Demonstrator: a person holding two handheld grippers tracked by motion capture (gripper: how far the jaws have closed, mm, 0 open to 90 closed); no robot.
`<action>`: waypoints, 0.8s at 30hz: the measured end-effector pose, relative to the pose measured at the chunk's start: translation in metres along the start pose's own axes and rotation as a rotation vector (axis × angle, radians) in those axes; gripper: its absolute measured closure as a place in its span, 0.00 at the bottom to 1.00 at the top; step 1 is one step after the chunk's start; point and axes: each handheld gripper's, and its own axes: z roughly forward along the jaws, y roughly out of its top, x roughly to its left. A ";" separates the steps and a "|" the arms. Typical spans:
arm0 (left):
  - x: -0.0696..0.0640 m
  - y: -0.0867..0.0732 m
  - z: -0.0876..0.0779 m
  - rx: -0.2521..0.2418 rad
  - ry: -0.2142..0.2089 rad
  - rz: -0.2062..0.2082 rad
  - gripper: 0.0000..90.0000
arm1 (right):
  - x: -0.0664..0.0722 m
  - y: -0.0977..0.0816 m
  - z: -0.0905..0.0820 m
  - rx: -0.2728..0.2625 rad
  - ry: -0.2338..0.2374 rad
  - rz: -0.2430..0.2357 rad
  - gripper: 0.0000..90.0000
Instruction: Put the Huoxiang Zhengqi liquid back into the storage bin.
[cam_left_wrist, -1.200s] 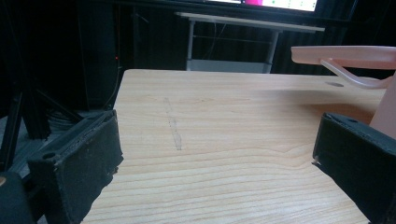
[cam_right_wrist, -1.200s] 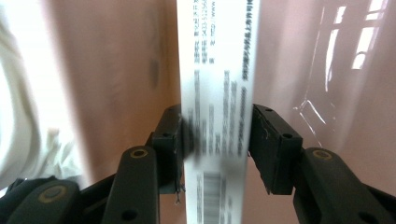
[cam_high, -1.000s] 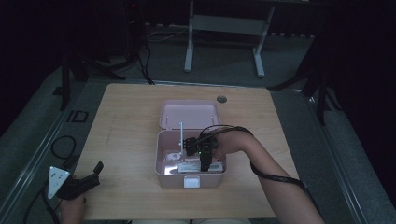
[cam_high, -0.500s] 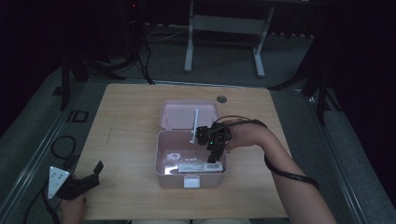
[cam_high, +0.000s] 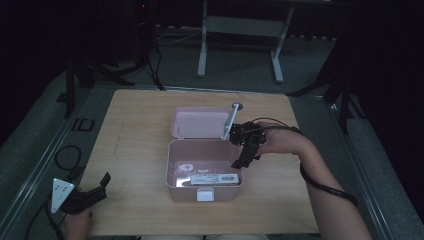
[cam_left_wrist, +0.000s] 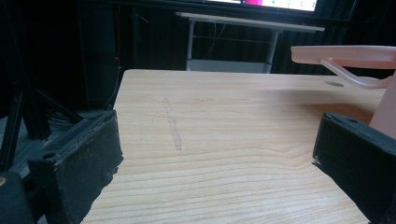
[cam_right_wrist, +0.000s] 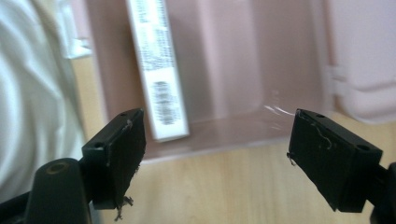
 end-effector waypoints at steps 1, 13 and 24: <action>0.000 0.000 0.000 -0.001 0.000 -0.001 0.01 | -0.002 -0.005 -0.001 -0.014 -0.025 0.005 0.18; 0.000 0.000 0.000 0.000 0.001 0.001 0.01 | -0.028 -0.063 0.012 -0.120 -0.142 0.135 0.15; 0.000 0.000 0.000 -0.002 0.000 0.001 0.01 | -0.044 -0.105 0.049 -0.201 -0.265 0.272 0.15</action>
